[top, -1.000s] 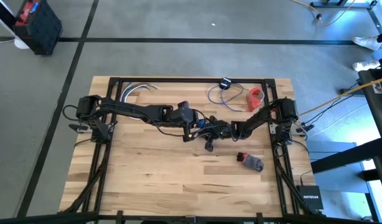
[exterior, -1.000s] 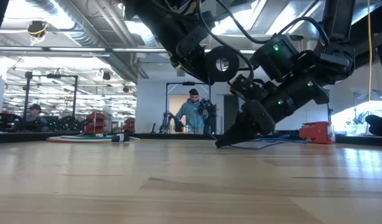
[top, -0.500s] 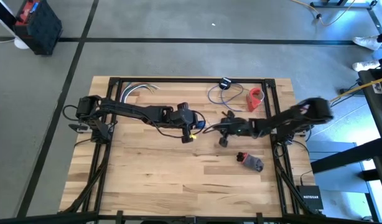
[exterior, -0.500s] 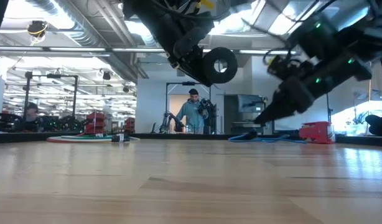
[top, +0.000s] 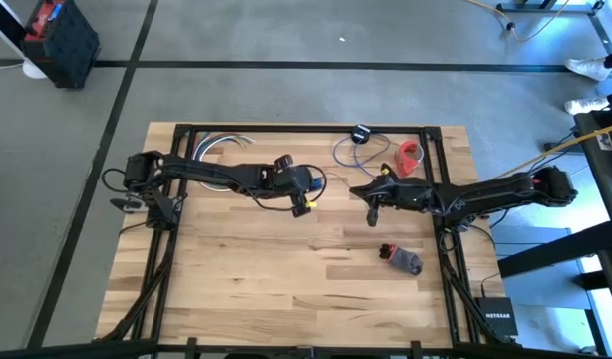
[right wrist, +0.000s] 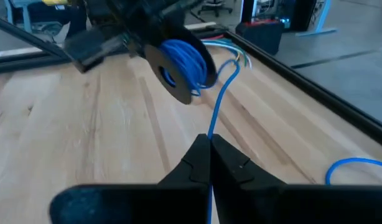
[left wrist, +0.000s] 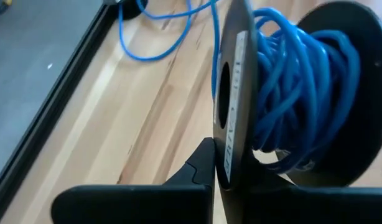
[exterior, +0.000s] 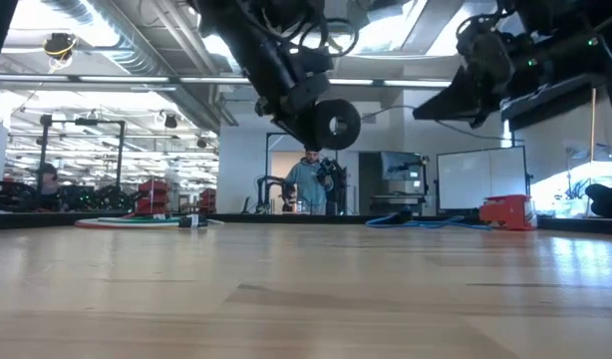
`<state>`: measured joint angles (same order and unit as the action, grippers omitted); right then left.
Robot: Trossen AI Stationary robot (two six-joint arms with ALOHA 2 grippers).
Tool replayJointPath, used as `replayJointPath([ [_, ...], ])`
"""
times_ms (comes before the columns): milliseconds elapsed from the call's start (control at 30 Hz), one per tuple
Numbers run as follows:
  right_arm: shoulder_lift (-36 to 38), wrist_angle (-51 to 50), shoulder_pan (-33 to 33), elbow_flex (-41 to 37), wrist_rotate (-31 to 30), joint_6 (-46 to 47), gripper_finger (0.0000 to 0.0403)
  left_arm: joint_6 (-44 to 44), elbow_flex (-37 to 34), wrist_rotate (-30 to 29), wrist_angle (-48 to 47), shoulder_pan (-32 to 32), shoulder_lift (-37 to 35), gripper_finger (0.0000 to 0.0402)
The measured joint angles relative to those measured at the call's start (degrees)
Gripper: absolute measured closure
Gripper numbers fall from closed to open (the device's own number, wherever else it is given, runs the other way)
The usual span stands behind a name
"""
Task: Coil cords
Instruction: Coil the blue wire onto the spool
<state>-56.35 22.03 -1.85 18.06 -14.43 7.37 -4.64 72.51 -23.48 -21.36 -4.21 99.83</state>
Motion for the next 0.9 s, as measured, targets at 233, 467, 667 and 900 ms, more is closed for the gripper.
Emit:
replayJointPath([
  [233,0.81,-4.80,-0.01,0.04,-4.60,-0.11,0.0400,0.87,-0.04,-0.24,0.48,0.13,0.56,0.0400],
  [467,2.81,-7.59,2.09,0.42,-5.67,0.32,0.0400,-0.69,-0.04,-1.80,-0.06,0.43,0.00,0.0400],
  [667,8.49,-12.70,7.55,4.31,-10.35,-0.34,0.0400,-2.72,-0.04,-6.06,-1.60,0.00,-0.04,0.0400],
  [900,5.50,-5.40,7.82,4.98,-10.46,-3.85,0.0400,-0.80,-0.04,-0.24,2.79,-0.03,0.03,0.0400],
])
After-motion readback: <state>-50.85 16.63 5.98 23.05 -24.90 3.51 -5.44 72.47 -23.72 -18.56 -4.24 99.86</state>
